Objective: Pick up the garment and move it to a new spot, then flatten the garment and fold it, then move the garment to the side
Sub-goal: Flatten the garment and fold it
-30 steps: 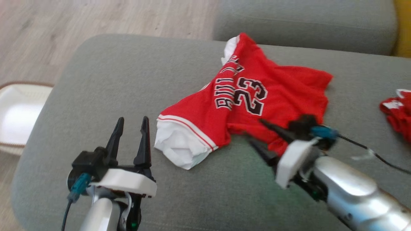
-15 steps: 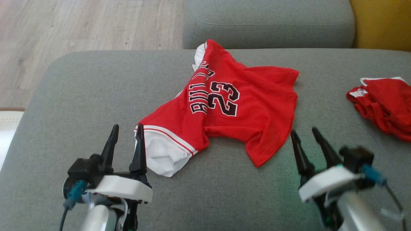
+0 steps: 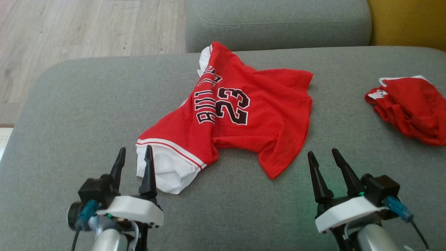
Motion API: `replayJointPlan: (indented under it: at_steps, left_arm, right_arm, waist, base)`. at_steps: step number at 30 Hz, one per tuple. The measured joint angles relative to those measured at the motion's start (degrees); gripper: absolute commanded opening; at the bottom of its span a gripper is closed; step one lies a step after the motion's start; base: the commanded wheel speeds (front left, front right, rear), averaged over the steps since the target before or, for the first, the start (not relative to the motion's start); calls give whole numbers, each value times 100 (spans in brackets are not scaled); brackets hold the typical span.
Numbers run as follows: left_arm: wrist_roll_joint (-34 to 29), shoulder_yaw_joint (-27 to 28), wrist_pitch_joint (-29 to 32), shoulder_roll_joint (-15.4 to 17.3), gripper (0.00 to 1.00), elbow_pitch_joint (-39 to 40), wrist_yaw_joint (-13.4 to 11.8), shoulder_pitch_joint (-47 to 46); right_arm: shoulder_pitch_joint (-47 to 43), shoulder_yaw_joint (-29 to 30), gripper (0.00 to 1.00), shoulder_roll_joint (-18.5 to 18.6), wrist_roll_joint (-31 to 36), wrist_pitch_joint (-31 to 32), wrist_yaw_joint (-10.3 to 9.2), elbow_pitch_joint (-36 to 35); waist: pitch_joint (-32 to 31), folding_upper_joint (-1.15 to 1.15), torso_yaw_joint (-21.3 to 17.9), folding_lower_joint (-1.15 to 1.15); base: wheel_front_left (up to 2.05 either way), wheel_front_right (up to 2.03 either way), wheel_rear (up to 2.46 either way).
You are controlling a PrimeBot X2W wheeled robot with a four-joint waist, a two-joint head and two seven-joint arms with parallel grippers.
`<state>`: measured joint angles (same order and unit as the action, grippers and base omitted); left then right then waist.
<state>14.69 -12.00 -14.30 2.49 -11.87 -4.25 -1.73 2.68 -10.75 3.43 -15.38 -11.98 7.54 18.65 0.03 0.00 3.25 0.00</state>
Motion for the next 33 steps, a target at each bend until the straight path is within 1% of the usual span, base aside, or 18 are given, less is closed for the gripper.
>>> replayJointPlan:
  at_steps: [4, 5, 8, 11, 14, 17, 22, 25, 33]
  left_arm:
    - [-4, -2, 0, 0, 100, -181, -92, -3]
    - [-12, -3, -1, 0, 100, -285, -147, -14]
    - [-80, -10, 0, -1, 100, -845, -341, -129]
    - [-23, -43, 2, -2, 100, -1457, -432, -320]
    - [-29, -93, 38, -1, 100, -1944, -434, -586]
    - [-99, -196, 59, 19, 100, -2270, -424, -845]
    - [-99, -281, 58, 16, 100, -2604, -279, -1100]
    - [-102, -403, 56, 10, 100, -2771, -276, -1170]
    - [-168, -411, 48, 11, 100, -3147, -383, -1335]
  right_arm:
    - [-4, 3, 100, -7, 0, 88, 0, -94]
    - [-6, 8, 100, -11, 0, 90, 0, -129]
    - [-5, 32, 100, -23, 0, 132, 0, -204]
    - [-5, 49, 100, -30, 0, 188, 0, -255]
    - [-7, 38, 100, -32, 0, 254, -1, -254]
    - [-8, -11, 100, -35, -1, 296, -1, -260]
    - [-8, -21, 100, -37, -3, 302, 0, -314]
    - [-8, -35, 100, -40, -11, 319, 0, -313]
    - [-6, -90, 100, -40, -19, 344, 0, -307]
  waist:
    - [43, 0, 8, 0]
    - [69, 0, 12, 0]
    - [155, 0, 27, 0]
    - [237, 0, 41, 0]
    - [303, 0, 66, 0]
    - [361, 0, 76, 0]
    - [429, 0, 60, 0]
    - [437, 0, 51, 0]
    - [449, 0, 2, 0]
  base:
    - [0, 0, 0]
    - [0, 0, 0]
    - [0, 0, 0]
    - [0, 0, 0]
    - [0, 0, 0]
    - [0, 0, 0]
    - [0, 0, 0]
    - [0, 0, 0]
    - [0, 0, 0]
